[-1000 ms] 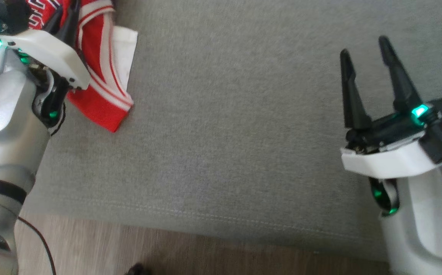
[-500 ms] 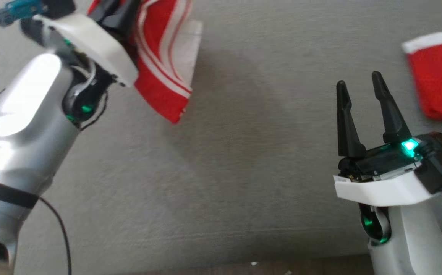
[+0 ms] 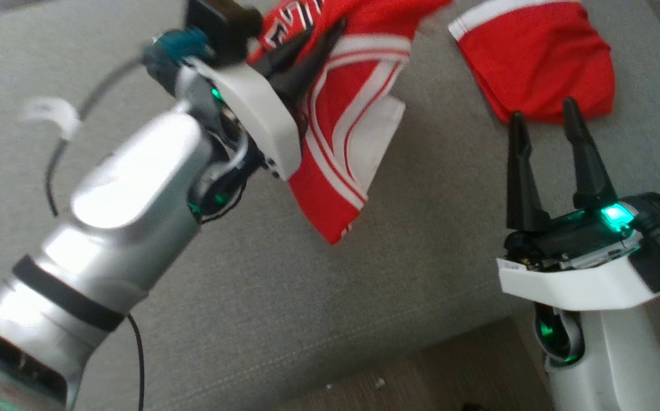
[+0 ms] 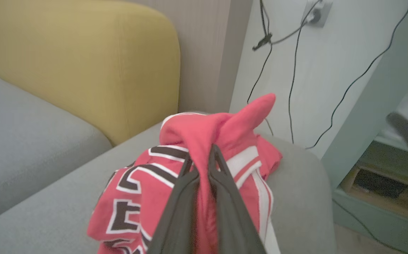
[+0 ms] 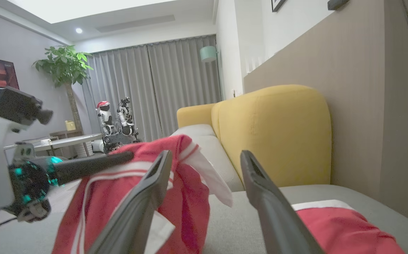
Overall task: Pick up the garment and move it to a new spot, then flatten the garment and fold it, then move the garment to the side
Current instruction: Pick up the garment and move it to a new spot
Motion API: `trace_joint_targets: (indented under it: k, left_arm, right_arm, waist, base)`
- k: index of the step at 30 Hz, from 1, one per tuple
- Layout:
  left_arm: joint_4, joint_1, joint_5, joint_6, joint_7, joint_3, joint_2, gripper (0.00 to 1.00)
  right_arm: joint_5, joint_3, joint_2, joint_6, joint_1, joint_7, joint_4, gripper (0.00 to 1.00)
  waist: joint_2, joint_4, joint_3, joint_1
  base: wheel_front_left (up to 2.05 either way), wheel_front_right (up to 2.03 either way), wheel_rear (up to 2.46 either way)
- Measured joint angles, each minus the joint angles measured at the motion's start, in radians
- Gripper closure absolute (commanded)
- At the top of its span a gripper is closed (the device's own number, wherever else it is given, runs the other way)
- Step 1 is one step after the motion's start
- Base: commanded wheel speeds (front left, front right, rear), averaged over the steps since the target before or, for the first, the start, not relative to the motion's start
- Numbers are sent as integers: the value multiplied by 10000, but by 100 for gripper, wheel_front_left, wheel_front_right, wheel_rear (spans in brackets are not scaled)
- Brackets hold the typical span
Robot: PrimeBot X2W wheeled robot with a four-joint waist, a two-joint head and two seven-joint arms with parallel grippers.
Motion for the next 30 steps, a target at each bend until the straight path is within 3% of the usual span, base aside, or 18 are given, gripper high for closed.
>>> trace_joint_targets:
  k: [6,13,14,15,18,21,25,30]
  left_arm:
    - [1958,12,1338,222,-855,-840,-374,100]
    - [4102,-18,1762,224,-1599,-1179,-1398,100]
    - [4332,-53,1927,270,-1714,-1229,-1563,75]
    - [4514,-105,2050,295,-1801,-1231,-1701,0]
    - [4713,-198,2213,401,-1879,-1106,-1942,0]
    - [3948,-80,2489,675,-1885,-382,-1994,0]
    - [2219,871,2702,1068,-1889,1323,-1891,0]
    - [161,3562,3432,1469,-1889,3348,-1475,0]
  right_arm:
    - [167,232,58,0,-291,0,-203,0]
    - [238,405,61,0,-475,0,-176,0]
    - [238,430,61,0,-479,0,-151,0]
    - [234,445,63,0,-483,0,-127,0]
    - [169,407,65,0,-502,0,23,0]
    - [86,385,65,0,-505,0,270,0]
    - [13,265,65,0,-458,0,765,0]
    - [-88,107,65,0,-229,0,1172,0]
  waist:
    - [0,-360,952,0]
    - [-1,-308,1607,1]
    - [-1,-235,1634,1]
    - [0,-159,1647,0]
    - [-1,105,1590,1]
    - [-1,394,1390,0]
    - [0,762,900,0]
    - [0,1354,139,0]
  base:
    - [0,0,0]
    - [0,0,0]
    - [0,0,0]
    - [0,0,0]
    - [0,0,0]
    - [0,0,0]
    - [0,0,0]
    - [0,0,0]
